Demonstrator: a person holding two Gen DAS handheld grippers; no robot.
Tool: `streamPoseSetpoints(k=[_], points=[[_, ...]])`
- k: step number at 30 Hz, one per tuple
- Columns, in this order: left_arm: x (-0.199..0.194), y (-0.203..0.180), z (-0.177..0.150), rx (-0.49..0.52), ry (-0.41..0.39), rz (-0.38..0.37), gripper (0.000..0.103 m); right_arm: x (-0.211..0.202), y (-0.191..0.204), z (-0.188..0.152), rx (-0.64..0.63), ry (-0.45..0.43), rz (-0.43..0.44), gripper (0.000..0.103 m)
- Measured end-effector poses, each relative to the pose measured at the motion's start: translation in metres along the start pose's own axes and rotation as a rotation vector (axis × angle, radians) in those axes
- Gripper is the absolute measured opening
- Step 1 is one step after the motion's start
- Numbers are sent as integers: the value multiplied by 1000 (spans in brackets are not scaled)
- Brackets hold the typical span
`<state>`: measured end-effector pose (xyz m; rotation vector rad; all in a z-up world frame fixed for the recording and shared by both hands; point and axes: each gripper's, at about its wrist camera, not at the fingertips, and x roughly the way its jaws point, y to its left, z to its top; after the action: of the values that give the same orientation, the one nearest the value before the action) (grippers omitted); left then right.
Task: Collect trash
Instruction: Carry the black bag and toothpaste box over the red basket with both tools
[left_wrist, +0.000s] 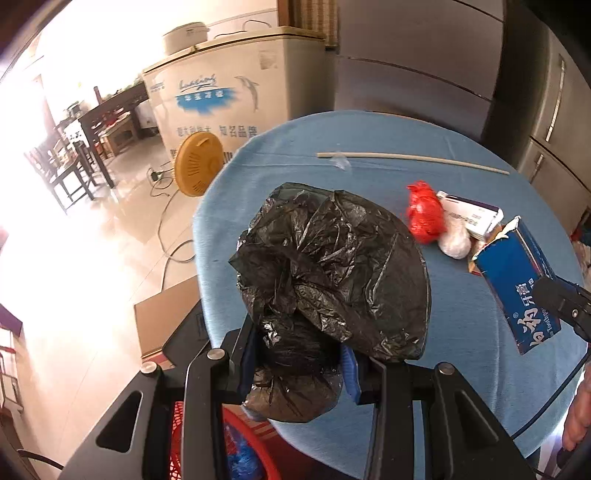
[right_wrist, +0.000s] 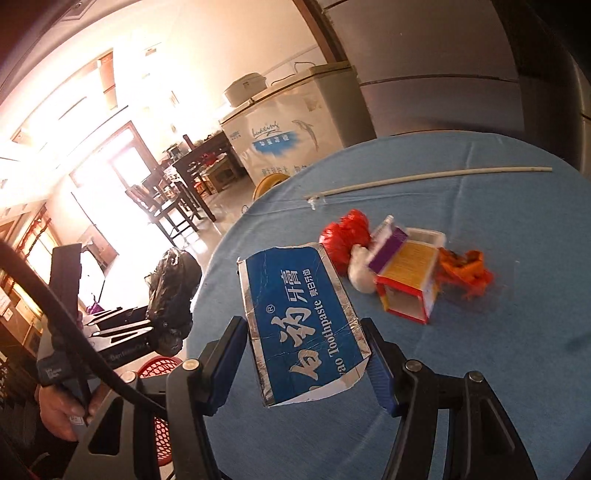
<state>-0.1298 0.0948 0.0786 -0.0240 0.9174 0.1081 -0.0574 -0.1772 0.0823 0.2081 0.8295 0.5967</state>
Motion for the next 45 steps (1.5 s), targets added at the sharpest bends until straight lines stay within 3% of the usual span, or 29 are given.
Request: streamPoseSetpoints(k=[21, 28, 37, 45], points=[[-10, 45, -29, -86, 13, 168, 40, 65, 58, 20, -81, 74, 115, 65], [-15, 62, -56, -110, 18, 175, 40, 85, 77, 18, -104, 104, 161, 65], [-23, 100, -86, -229, 41, 236, 40, 116, 111, 9, -149, 174, 253, 65], [-21, 113, -110, -269, 127, 280, 40, 147, 158, -11, -208, 262, 359, 65]])
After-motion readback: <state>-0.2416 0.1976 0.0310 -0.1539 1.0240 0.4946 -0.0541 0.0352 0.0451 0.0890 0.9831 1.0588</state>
